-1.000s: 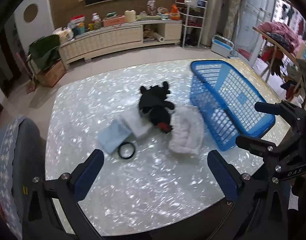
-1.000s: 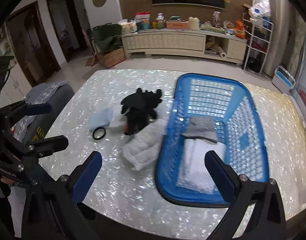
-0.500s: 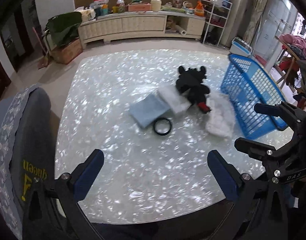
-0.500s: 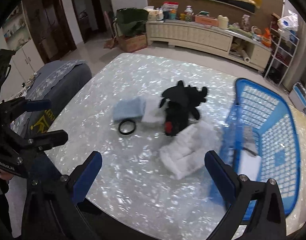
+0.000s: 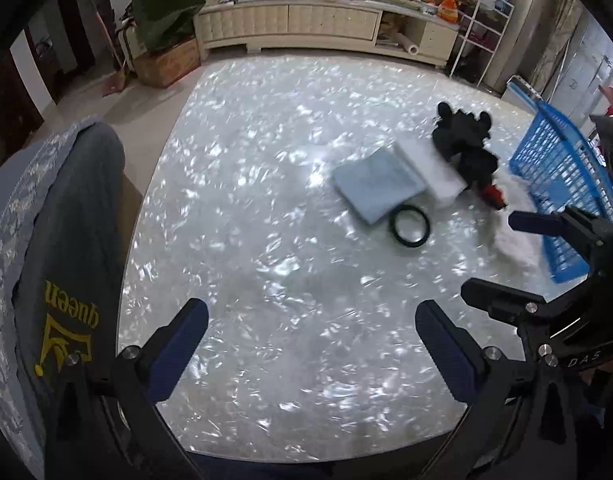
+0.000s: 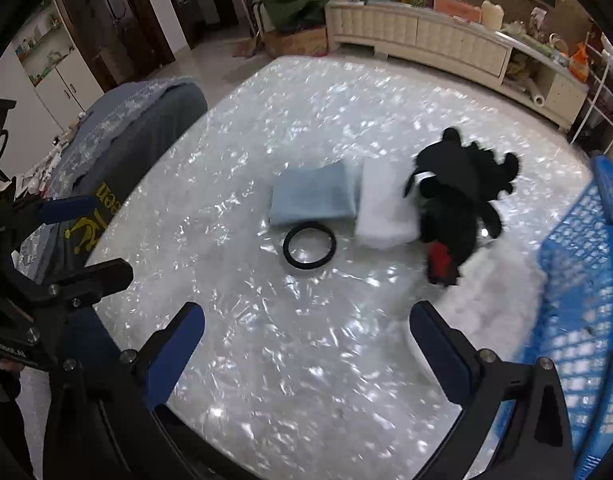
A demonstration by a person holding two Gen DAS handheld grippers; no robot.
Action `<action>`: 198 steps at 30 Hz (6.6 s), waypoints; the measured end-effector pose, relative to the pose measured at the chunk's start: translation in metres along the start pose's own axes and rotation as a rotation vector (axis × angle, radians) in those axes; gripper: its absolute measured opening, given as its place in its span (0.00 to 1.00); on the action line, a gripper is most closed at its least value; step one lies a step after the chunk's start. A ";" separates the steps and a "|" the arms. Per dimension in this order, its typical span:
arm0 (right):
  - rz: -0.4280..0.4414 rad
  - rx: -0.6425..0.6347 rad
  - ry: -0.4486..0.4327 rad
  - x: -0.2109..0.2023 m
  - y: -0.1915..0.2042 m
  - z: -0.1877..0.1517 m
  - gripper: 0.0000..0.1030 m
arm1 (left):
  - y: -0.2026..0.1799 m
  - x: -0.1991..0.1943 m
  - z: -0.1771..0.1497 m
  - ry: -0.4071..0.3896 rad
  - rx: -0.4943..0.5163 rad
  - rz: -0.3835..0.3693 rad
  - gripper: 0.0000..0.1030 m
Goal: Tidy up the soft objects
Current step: 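Withdraw both tools from the basket toward the remaining items, then grasp the black hair tie with the right gripper, then lower the hair tie into the basket while left gripper grasps light blue cloth, then lift the light blue cloth with the left gripper toward the basket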
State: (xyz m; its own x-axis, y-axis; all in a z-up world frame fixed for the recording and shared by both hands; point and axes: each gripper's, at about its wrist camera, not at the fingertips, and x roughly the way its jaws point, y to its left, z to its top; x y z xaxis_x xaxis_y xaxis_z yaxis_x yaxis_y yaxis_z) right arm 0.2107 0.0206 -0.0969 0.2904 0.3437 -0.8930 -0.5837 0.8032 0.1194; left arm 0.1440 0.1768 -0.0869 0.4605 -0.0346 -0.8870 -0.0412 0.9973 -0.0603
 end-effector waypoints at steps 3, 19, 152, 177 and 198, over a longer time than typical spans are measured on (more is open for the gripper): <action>0.014 -0.017 0.006 0.014 0.009 0.005 1.00 | 0.007 0.015 -0.004 0.016 -0.007 0.006 1.00; -0.029 -0.137 0.095 0.078 0.026 0.028 0.70 | 0.034 0.060 -0.001 0.034 -0.036 0.024 1.00; -0.175 0.214 0.142 -0.051 -0.242 0.009 0.04 | -0.046 0.119 0.086 -0.017 0.281 -0.364 0.03; -0.145 0.175 0.137 -0.068 -0.210 -0.003 1.00 | -0.034 0.056 0.084 -0.119 0.205 -0.448 0.03; -0.213 0.239 -0.041 -0.147 -0.205 -0.065 1.00 | -0.125 -0.048 0.100 -0.171 0.208 -0.460 0.03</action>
State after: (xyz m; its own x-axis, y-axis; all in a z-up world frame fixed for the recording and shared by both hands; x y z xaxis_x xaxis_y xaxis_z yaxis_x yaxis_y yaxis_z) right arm 0.2381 -0.2261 -0.0185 0.4203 0.1709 -0.8911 -0.3129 0.9492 0.0344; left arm 0.2153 0.0597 0.0089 0.5281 -0.4778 -0.7020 0.3676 0.8738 -0.3182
